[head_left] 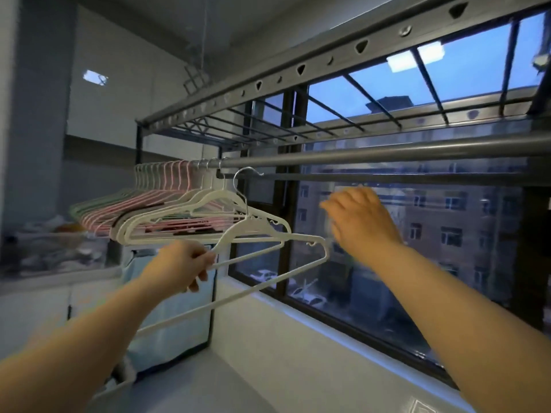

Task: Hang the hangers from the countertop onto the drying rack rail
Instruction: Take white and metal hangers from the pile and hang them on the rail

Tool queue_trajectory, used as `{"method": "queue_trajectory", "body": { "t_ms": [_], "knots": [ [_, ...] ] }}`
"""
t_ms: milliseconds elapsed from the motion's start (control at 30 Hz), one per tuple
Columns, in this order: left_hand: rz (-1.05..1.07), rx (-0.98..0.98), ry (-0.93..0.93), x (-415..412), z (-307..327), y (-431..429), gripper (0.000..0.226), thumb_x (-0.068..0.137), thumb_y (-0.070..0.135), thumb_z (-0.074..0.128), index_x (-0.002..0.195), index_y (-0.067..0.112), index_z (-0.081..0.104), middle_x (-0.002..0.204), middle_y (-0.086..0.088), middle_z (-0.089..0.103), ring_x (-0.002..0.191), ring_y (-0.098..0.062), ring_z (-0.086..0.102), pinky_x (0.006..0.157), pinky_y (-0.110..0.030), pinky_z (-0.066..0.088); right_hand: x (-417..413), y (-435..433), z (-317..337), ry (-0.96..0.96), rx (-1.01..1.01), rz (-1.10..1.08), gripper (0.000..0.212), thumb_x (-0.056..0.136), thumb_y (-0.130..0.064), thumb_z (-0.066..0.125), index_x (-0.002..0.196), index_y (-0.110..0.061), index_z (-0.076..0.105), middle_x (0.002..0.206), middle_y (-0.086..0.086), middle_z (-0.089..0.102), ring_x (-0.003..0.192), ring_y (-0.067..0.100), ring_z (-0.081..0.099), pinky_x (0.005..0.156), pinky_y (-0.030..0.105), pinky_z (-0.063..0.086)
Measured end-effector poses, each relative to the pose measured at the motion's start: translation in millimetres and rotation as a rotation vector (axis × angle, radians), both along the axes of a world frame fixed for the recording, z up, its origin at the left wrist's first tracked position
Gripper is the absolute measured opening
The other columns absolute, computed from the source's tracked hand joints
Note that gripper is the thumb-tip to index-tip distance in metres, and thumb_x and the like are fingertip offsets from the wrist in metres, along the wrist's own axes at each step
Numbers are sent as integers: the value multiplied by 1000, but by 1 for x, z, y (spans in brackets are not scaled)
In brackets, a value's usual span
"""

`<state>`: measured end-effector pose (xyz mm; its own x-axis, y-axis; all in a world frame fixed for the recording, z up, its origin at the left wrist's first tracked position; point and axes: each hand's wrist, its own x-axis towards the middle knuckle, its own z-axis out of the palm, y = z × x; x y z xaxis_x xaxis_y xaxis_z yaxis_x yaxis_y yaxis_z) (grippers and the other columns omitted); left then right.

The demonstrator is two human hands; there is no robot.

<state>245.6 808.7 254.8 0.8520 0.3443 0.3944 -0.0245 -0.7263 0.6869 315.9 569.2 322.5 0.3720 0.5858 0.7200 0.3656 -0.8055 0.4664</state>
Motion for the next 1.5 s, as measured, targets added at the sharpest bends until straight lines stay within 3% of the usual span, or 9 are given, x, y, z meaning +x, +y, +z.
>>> {"method": "queue_trajectory", "body": {
  "t_ms": [67,133,233,433,733,900,1100,1267,1500],
  "knots": [
    [38,27,-36,8,19,7,26,95,20,46,72,13,56,61,0,57,47,-13,51,45,-22,36,3,16,18,-102,-55,10,45,46,-2,87,89,-4,72,90,16,71,87,31,68,83,49,52],
    [73,41,-53,18,33,13,28,94,22,46,67,17,53,62,1,58,49,-12,52,46,-22,36,3,27,31,-123,-80,-53,39,81,-3,62,120,-3,57,126,18,56,122,31,49,109,46,30],
    [120,23,-65,36,45,16,32,94,23,47,63,17,51,62,0,58,50,-13,53,48,-23,38,13,31,47,-169,-116,-194,44,97,-11,35,141,-8,28,150,15,25,140,32,17,117,46,5],
    [176,-14,-57,64,48,18,27,94,23,47,69,14,53,61,1,59,50,-12,54,49,-23,42,20,31,60,-204,-9,-263,43,95,-10,40,136,-6,29,134,15,44,122,33,42,98,41,33],
    [147,-31,-51,99,52,27,27,94,20,47,67,15,51,62,-2,59,53,-14,55,52,-25,42,30,18,53,-189,34,-232,45,96,-8,36,140,-6,26,136,15,43,123,32,40,100,41,28],
    [77,-35,-17,118,51,31,20,94,19,45,84,7,57,63,-2,56,53,-12,51,48,-21,37,38,18,53,-163,90,-209,48,95,-5,40,141,-6,28,137,17,44,122,35,42,98,42,28],
    [47,45,-7,130,49,44,25,94,21,45,70,15,51,64,-2,58,54,-13,54,51,-22,42,52,21,44,-306,187,-177,52,55,16,75,105,11,62,92,30,67,79,46,64,78,53,48],
    [-30,52,6,133,45,53,16,94,22,44,85,12,52,69,-3,58,57,-13,54,50,-22,40,42,30,35,-301,224,-168,58,66,14,70,122,8,54,115,30,59,108,49,54,101,60,31],
    [-124,84,41,127,48,60,14,95,23,44,90,12,51,69,-1,58,58,-12,55,51,-21,42,43,39,31,-332,224,-188,68,49,17,80,114,9,60,107,29,64,101,49,60,96,62,31]
  ]
}}
